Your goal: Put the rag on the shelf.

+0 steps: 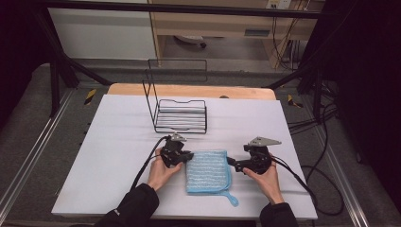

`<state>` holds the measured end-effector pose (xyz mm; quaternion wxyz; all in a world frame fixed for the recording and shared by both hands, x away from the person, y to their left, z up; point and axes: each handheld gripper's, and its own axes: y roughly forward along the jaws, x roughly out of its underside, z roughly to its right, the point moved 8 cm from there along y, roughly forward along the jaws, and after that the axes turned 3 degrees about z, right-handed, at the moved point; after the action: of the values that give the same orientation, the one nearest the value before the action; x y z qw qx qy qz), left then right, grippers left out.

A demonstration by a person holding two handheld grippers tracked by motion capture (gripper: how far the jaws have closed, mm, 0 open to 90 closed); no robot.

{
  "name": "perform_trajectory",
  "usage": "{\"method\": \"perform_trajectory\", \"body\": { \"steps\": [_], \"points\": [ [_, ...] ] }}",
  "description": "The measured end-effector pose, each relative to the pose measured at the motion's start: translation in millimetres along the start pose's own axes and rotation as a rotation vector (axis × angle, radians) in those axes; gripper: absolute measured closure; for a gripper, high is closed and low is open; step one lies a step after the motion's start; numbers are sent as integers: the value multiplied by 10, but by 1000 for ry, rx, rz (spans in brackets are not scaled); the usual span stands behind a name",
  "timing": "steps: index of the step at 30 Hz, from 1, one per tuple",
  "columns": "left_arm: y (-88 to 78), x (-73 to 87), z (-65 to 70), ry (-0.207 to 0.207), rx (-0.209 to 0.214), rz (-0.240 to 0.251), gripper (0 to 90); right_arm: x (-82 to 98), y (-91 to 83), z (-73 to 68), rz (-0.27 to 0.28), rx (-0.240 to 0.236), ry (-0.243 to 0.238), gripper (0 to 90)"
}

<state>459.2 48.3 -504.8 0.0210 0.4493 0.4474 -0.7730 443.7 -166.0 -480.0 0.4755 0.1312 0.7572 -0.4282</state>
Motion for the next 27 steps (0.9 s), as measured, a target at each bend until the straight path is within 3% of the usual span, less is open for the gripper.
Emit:
{"method": "perform_trajectory", "body": {
  "steps": [6, 13, 18, 27],
  "points": [
    [4, 0, -1, 8, 0, 1, 811, -56, 178, 12, -14, -1, 21, 119],
    [5, 3, 4, 20, 0, 4, 810, -84, 354, 28, -30, -17, 43, 316],
    [3, 5, 3, 27, 0, 2, 810, -37, 408, 43, -59, -24, 45, 447],
    [4, 7, 7, 43, -2, 10, 808, 64, 435, -84, -111, -90, 73, 596]
  ]
}}
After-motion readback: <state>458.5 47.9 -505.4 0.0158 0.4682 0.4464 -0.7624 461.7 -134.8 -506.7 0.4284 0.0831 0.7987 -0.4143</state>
